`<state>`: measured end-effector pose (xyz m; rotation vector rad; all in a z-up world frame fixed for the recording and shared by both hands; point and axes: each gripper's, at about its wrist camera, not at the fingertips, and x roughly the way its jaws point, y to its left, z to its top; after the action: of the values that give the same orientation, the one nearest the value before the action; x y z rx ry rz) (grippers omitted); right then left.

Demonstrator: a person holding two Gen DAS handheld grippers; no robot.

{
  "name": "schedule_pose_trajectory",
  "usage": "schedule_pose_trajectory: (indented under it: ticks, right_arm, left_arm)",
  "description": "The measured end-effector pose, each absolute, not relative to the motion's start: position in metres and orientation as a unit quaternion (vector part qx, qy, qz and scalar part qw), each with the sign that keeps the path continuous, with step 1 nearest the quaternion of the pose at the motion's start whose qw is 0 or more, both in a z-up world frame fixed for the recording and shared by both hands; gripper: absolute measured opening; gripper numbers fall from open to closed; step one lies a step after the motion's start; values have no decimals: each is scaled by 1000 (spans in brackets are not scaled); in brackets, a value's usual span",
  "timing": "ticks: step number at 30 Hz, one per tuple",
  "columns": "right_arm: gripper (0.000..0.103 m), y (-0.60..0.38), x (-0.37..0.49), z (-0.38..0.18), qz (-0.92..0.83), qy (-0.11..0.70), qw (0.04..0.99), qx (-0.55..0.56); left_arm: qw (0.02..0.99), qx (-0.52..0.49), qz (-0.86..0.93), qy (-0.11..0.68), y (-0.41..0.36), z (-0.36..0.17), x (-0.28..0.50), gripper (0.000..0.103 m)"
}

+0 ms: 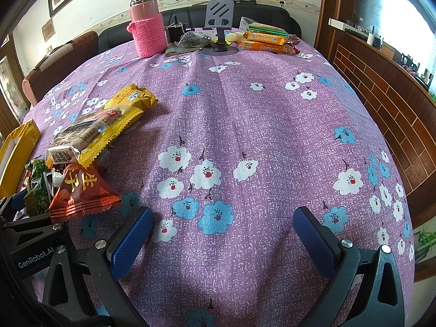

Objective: Organize snacks

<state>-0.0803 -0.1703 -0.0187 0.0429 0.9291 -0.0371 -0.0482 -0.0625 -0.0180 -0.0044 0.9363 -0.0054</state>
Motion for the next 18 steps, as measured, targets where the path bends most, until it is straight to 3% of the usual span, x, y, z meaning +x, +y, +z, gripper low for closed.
schedule_pose_trajectory:
  ticks: [18]
  right_arm:
    - [103, -171, -80, -19, -18, 448, 894, 21]
  left_arm:
    - [892, -3, -2, 451, -91, -23, -87, 103]
